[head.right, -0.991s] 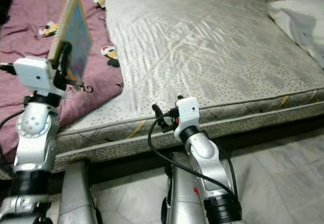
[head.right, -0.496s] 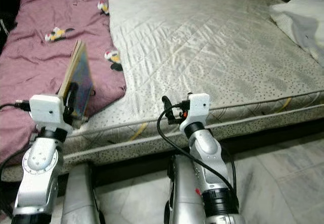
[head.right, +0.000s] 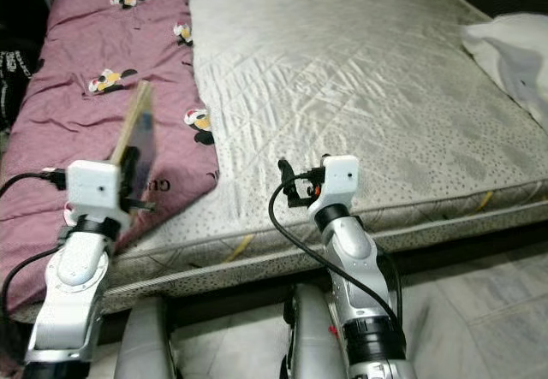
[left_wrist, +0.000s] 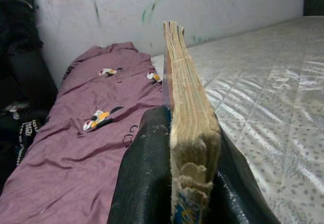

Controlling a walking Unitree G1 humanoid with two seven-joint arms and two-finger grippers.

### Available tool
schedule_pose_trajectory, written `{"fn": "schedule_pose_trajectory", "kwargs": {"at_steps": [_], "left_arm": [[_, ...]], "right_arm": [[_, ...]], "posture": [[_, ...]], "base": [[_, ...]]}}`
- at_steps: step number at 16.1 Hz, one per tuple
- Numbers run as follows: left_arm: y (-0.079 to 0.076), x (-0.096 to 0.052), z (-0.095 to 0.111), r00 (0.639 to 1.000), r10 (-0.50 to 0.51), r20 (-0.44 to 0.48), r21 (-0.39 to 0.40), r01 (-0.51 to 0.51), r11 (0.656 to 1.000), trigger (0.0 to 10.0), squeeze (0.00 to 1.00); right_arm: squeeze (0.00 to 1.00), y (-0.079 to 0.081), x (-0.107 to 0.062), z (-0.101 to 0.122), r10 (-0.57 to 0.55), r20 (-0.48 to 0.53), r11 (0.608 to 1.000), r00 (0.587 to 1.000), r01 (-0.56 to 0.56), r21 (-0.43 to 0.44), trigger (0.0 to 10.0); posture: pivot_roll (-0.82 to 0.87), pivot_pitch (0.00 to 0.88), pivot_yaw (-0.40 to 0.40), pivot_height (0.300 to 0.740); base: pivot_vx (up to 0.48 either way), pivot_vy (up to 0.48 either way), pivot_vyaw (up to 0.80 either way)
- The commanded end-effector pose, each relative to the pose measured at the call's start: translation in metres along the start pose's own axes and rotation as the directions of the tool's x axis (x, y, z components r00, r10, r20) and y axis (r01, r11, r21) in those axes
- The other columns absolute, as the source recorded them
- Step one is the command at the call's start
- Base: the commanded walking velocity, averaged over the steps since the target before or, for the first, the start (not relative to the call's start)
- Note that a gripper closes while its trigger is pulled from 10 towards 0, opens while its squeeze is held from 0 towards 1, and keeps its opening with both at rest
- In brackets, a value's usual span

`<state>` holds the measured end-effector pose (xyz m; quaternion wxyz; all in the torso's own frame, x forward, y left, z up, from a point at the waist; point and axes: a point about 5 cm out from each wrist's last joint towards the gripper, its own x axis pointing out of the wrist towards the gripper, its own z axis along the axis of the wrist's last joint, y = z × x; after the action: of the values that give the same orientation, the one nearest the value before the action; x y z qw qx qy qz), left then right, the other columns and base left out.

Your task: Clean up the room

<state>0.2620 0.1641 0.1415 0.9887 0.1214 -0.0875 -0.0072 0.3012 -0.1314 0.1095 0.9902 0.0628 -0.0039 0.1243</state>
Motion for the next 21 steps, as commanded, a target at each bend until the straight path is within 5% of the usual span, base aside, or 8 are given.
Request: {"fn": "schedule_pose_trajectory", "kwargs": {"at_steps": [1, 6, 7, 12, 21], "left_arm": [[0.002, 0.001, 0.005, 1.0, 0.018, 0.024, 0.008, -0.018, 1.0, 10.0, 0.0], [-0.003, 0.001, 0.0, 0.999, 0.014, -0.04, -0.051, -0.016, 0.999, 10.0, 0.0], [-0.009, -0.001, -0.006, 0.995, -0.028, -0.098, -0.152, 0.013, 0.988, 10.0, 0.0], [-0.021, -0.007, -0.018, 0.983, -0.062, -0.174, -0.137, 0.038, 0.99, 10.0, 0.0], [-0.018, -0.016, -0.037, 0.965, -0.058, -0.258, -0.173, 0.013, 0.985, 10.0, 0.0]], "right_arm": [[0.0, -0.005, 0.0, 0.003, -0.014, 0.011, 1.0, 1.0, 0.015, -0.005, 10.0], [0.0, -0.007, -0.002, 0.003, -0.023, 0.008, 1.0, 1.0, 0.023, -0.008, 10.0], [0.0, -0.008, -0.002, 0.002, -0.026, 0.006, 1.0, 1.0, 0.026, -0.008, 10.0], [0.0, -0.011, -0.004, 0.002, -0.042, 0.006, 0.999, 0.999, 0.042, -0.016, 10.0], [0.0, -0.017, -0.012, -0.006, -0.093, -0.023, 0.995, 0.995, 0.092, -0.042, 10.0]], "posture": [[0.0, 0.0, -0.033, 0.653], [0.0, 0.0, -0.033, 0.703], [0.0, 0.0, -0.033, 0.716], [-0.02, 0.0, -0.021, 0.74], [-0.02, 0.0, -0.025, 0.74]], "base": [[0.0, 0.0, 0.0], [0.0, 0.0, 0.0], [0.0, 0.0, 0.0], [0.0, 0.0, 0.0], [0.0, 0.0, 0.0]]}}
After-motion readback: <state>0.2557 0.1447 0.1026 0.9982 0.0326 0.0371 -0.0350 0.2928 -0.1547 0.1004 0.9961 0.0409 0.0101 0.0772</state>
